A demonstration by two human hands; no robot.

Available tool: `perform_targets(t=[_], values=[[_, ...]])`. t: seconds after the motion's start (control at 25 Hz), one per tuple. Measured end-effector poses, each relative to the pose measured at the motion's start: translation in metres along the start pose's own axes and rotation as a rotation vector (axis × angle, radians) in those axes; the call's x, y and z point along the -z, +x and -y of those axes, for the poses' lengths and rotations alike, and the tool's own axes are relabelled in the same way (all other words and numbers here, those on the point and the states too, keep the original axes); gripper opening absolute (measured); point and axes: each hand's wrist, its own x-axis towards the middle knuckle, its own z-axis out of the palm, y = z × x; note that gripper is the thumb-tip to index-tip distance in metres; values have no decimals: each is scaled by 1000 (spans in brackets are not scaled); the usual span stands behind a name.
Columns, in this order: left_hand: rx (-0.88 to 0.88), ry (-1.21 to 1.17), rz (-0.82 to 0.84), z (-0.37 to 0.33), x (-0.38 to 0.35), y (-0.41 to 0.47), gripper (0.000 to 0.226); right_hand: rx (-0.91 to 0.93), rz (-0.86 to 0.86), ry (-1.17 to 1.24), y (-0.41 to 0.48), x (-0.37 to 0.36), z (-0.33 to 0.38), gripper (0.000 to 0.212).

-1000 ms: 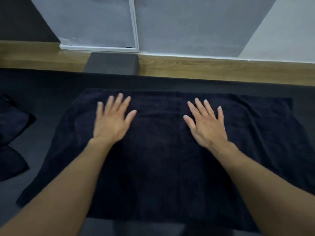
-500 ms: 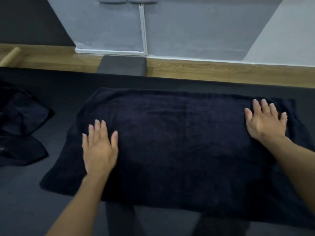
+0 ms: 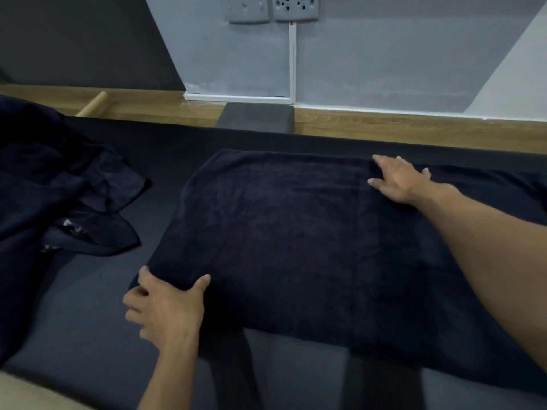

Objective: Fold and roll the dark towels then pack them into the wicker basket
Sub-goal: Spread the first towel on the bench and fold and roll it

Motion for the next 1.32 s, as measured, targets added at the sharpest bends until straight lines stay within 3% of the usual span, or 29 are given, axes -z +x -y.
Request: perform_targets(t=[0.16,0.32,0.44,0.6,0.64,0.76,0.84,1.0,1.12,1.2,1.32], values=[[44,-413,-74,-8,-17,17,76,-46,-71,-166,0,11,-6,52],[-28,-644,-113,-72,-47,86,55,-123,-131,-6,-3,13,-34,45],[-181,-618,-82,-129,-61,108,55,-283,-202,107,-16,10,-65,48],[175,-603,369,-138,-99,39,91,-328,-104,104,-59,16,-101,75],[185,-540,479,-128,-102,7,94,-334,-64,106,-73,17,-108,77],[-40,-221,756,-99,-109,-73,56,-379,48,201,-105,23,-118,72],[-138,-224,774,-95,-97,-80,26,-445,119,285,-131,25,-116,73],[-227,-302,475,-92,-61,-32,43,-470,248,445,-209,-4,-96,55],[-120,-270,618,-47,-32,-40,60,-407,266,631,-269,-40,-65,49],[-155,-107,704,-8,-11,-54,66,-369,243,742,-302,-58,-49,38],[-294,-20,799,34,25,-76,31,-362,98,830,-337,-74,-29,29]])
